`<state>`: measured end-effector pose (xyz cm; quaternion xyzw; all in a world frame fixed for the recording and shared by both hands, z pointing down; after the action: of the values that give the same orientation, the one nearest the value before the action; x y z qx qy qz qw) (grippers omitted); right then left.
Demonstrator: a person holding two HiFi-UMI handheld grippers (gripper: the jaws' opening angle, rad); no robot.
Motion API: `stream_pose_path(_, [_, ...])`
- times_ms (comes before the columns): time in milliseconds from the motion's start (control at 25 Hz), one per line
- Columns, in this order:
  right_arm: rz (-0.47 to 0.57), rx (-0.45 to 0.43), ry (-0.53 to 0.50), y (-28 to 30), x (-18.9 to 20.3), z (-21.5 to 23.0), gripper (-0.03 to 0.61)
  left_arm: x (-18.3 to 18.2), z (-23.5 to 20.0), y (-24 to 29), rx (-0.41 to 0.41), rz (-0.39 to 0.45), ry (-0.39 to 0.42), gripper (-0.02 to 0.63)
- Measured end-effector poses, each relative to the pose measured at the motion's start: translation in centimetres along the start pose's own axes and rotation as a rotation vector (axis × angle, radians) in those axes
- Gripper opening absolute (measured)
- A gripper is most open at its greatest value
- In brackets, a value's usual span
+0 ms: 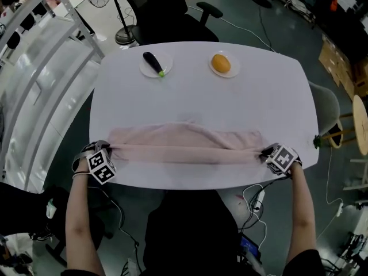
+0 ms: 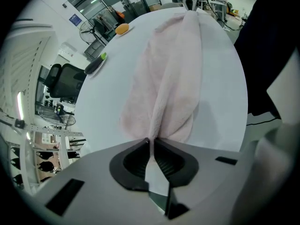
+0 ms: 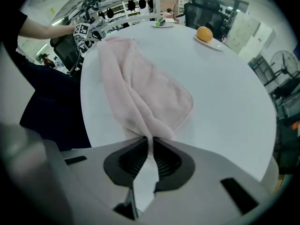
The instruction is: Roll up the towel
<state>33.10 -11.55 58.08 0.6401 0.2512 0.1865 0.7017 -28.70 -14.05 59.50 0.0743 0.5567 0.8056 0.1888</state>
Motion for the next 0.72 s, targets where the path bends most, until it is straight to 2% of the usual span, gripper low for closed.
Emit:
stream_pose_path(120, [0.021, 0.044, -0.019, -0.1, 0.1, -0.1, 0.056, 0.0, -0.1, -0.2, -0.033, 0.005, 0.001, 0.051])
stream_pose_path(280, [0.031, 0.185, -0.027, -0.7, 0.9, 0.5, 0.124, 0.5, -1.3, -1.6, -0.061, 0.026, -0.045, 0.185])
stream_pose_path(360, [0.044, 0.223, -0.004, -1.8, 1.3, 1.0, 0.21, 0.9, -1.8, -2.3, -0.061, 0.036, -0.054, 0.224])
stream_pose_path(440, [0.061, 0.244, 0.022, -3.1, 1.8, 1.2, 0.249, 1.5, -2.2, -3.1, -0.072, 0.042, -0.046, 0.242])
stream_pose_path(560, [0.08, 0.305, 0.038, -5.1, 2.7, 1.4, 0.259, 2.6, -2.9, -4.8, -0.1, 0.062, -0.061, 0.262])
stream_pose_path(720, [0.1, 0.39, 0.023, -6.8, 4.1, 0.7, 0.259, 3.8, -2.8, -6.9, -0.145, 0.104, -0.122, 0.225])
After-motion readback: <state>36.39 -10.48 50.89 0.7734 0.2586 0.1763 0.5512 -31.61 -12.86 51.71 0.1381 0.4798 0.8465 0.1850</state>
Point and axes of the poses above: the fingertips, and each gripper's own axes: y forward along the fingers, z to its right, x out of its underside, the point moved 6 cm from there along -y, backward along the fingers, and after that the axes turned 13 degrees about -z, right-handed, at the moved point
